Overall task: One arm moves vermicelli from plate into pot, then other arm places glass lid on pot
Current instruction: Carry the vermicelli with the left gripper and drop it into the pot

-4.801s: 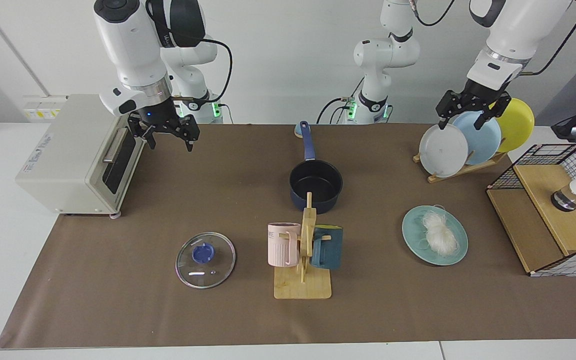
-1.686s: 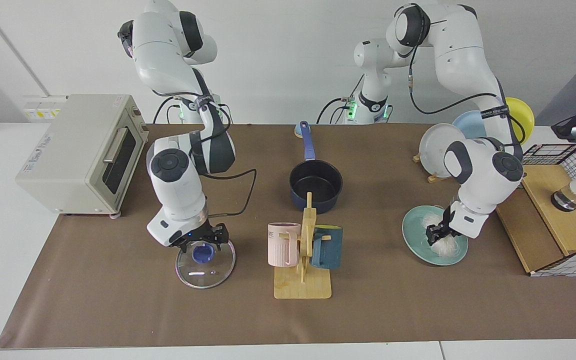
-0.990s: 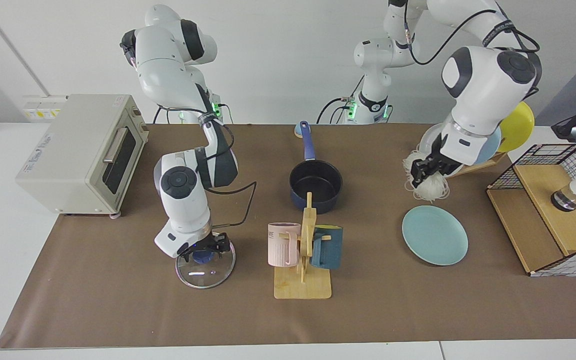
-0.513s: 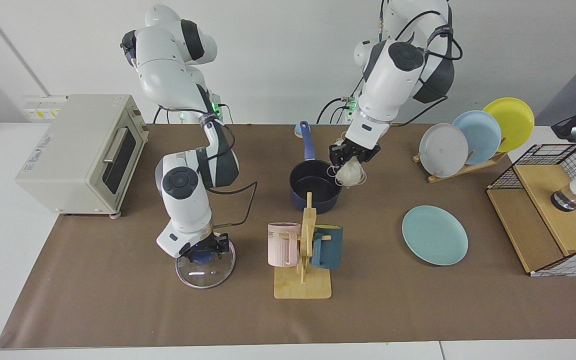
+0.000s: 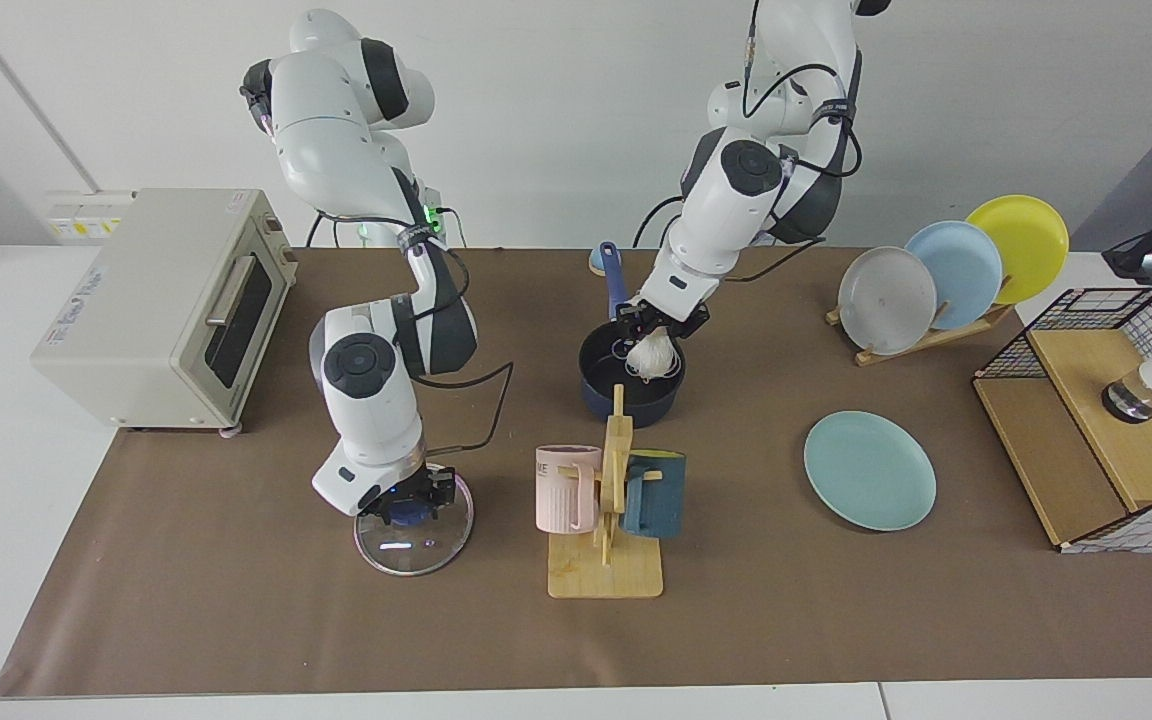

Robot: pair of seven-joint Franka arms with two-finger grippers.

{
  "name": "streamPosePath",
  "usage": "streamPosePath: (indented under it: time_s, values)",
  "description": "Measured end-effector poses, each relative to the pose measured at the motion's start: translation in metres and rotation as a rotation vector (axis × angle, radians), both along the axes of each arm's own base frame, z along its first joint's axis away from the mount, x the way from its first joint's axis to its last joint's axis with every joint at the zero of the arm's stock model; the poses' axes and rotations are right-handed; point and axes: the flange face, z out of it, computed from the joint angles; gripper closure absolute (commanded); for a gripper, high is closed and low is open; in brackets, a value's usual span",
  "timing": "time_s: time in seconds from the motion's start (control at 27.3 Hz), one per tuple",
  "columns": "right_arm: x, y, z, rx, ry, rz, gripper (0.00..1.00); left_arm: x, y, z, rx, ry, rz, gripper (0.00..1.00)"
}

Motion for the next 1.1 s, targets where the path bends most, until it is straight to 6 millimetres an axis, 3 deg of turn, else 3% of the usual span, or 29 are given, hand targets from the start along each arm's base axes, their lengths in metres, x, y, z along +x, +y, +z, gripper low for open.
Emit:
streamPosePath:
  time_s: [0.26,0.66,0.7,0.73,0.77,0.84,0.88,1.1]
  values:
    - [-0.003,0.005,0.009,0.005,-0.006,0.007,1.0,-0.003,-0.004,-0.013,-0.01,-0.016,-0.005,1.0]
    - [-0.031,0.011,0.068,0.007,-0.045,0.023,1.0,-0.018,-0.018,-0.058,-0.02,-0.006,-0.024,1.0]
    - [-0.035,0.011,0.074,0.005,-0.047,0.024,1.0,-0.019,-0.018,-0.062,-0.019,-0.005,-0.026,0.91]
    - [-0.04,0.01,0.079,0.003,-0.047,0.025,1.0,-0.021,-0.018,-0.065,-0.018,-0.004,-0.027,0.6]
    - [-0.046,0.01,0.085,0.003,-0.047,0.025,1.0,-0.022,-0.018,-0.067,-0.018,-0.004,-0.029,0.35]
    - [-0.056,0.01,0.096,0.008,-0.04,0.02,1.0,-0.024,-0.019,-0.071,-0.016,-0.006,-0.036,0.04]
    - [-0.062,0.009,0.102,0.009,-0.034,0.018,1.0,-0.024,-0.02,-0.073,-0.012,-0.009,-0.042,0.0]
    - [-0.095,0.003,0.148,-0.005,0.009,0.003,1.0,-0.025,-0.022,-0.08,0.009,-0.021,-0.071,0.0]
